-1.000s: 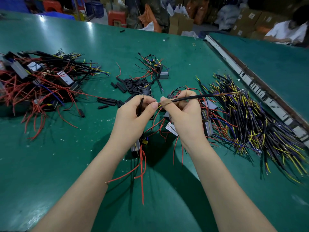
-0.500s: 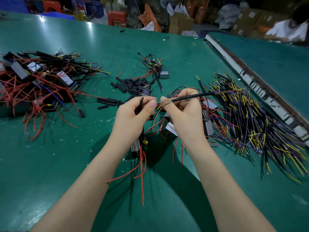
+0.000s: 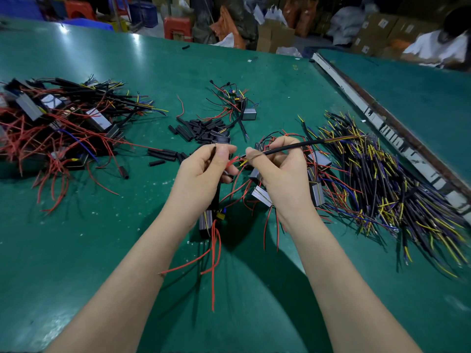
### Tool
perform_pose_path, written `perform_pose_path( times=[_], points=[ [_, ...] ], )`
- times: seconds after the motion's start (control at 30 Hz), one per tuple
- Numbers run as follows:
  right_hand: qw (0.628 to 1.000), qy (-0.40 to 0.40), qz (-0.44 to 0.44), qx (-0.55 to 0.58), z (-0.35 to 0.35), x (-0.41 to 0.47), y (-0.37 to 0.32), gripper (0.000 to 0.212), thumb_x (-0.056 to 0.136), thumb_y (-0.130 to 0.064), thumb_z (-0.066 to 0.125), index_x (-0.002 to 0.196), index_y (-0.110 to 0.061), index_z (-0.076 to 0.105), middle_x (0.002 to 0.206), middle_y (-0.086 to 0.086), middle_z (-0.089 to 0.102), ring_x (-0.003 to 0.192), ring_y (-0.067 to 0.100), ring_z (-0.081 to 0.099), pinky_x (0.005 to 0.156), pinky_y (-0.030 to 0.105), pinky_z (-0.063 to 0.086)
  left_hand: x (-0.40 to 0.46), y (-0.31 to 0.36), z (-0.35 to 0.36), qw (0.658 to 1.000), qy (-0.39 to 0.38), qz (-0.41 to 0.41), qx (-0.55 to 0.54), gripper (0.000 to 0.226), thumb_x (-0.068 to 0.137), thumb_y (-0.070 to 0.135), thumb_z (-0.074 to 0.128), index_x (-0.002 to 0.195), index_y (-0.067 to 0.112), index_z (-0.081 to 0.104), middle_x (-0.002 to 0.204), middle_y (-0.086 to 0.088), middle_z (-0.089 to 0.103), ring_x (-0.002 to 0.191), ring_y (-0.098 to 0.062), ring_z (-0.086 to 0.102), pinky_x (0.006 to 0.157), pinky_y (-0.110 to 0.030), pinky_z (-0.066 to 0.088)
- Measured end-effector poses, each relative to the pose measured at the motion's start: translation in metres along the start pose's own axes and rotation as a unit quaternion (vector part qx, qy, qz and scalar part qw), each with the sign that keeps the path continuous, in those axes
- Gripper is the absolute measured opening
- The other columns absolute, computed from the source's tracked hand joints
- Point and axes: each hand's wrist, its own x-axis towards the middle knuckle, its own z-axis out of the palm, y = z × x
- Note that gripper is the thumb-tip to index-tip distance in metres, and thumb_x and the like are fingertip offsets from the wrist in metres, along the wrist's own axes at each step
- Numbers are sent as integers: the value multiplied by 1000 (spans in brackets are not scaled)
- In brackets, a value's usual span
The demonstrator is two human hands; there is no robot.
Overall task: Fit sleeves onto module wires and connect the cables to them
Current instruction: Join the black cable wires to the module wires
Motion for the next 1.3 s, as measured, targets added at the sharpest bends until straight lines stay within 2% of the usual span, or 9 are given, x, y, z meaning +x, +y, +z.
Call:
perform_pose_path(
  times=[0.13, 0.33, 0.53, 0.7, 0.87, 1.03, 1.1, 1.17, 1.3],
  points=[
    [1000, 3, 6, 2, -1, 1, 1, 31, 84, -4, 69, 89, -19, 42, 65, -2, 49, 63, 14, 48, 57, 17, 39, 2, -3, -2, 999, 6, -45, 22, 9, 94, 19, 55, 88, 19, 61, 60, 12, 64, 57, -1, 54, 62, -13, 45],
    [1000, 1, 12, -8, -1, 2, 2, 31, 85, -5, 68, 89, -19, 41, 77, 14, 50, 59, 13, 46, 54, 17, 36, -1, 3, 1, 999, 17, -21, 27, 12, 93, 11, 57, 88, 22, 61, 66, 8, 59, 58, 3, 54, 59, -12, 45],
    [1000, -6, -9, -29, -1, 2, 2, 29, 85, -3, 68, 91, -16, 42, 65, -1, 48, 50, 4, 44, 54, 17, 38, -4, 4, 3, 999, 24, -11, 45, 10, 93, 16, 58, 86, 21, 64, 63, 9, 51, 56, 1, 46, 56, -11, 43],
    [996, -26, -46, -72, 0, 0, 4, 31, 85, -4, 68, 90, -19, 42, 67, -3, 52, 63, 12, 54, 65, 36, 48, -4, 4, 3, 998, 37, -23, 34, 10, 93, 19, 58, 85, 20, 65, 62, 8, 49, 54, 3, 44, 55, -9, 40],
    [992, -37, -80, -91, 0, 0, 8, 33, 85, -5, 69, 89, -24, 42, 67, -8, 52, 61, 7, 53, 62, 21, 43, -4, 4, 2, 998, 48, -41, 21, 9, 91, 20, 62, 84, 20, 67, 57, 13, 50, 52, 3, 44, 54, -8, 39],
    [977, -33, -128, -169, -1, -4, 9, 32, 84, -17, 69, 89, -32, 41, 82, 3, 59, 76, 21, 62, 76, 42, 51, -3, 6, 1, 997, 40, -68, -11, 11, 90, 14, 61, 81, 17, 66, 47, 17, 52, 47, 4, 42, 50, -7, 36],
    [969, -31, -149, -194, 1, -5, 8, 32, 84, -18, 68, 89, -33, 40, 82, 0, 60, 77, 19, 62, 77, 46, 50, -3, 6, 1, 997, 36, -71, -17, 13, 91, 13, 60, 81, 17, 66, 47, 16, 51, 48, 4, 41, 50, -7, 35],
    [964, -33, -163, -205, 1, -5, 8, 32, 85, -17, 68, 89, -31, 40, 78, -8, 57, 73, 13, 60, 73, 42, 50, -3, 6, 1, 997, 34, -69, -12, 14, 92, 12, 59, 81, 18, 66, 48, 16, 50, 49, 3, 40, 51, -8, 36],
    [963, -39, -174, -204, 0, -6, 10, 31, 86, -17, 66, 90, -31, 39, 78, -6, 58, 71, 15, 60, 69, 37, 48, -4, 6, 1, 997, 38, -63, -11, 14, 92, 13, 59, 80, 17, 66, 49, 16, 51, 49, 2, 40, 52, -8, 36]
  ],
)
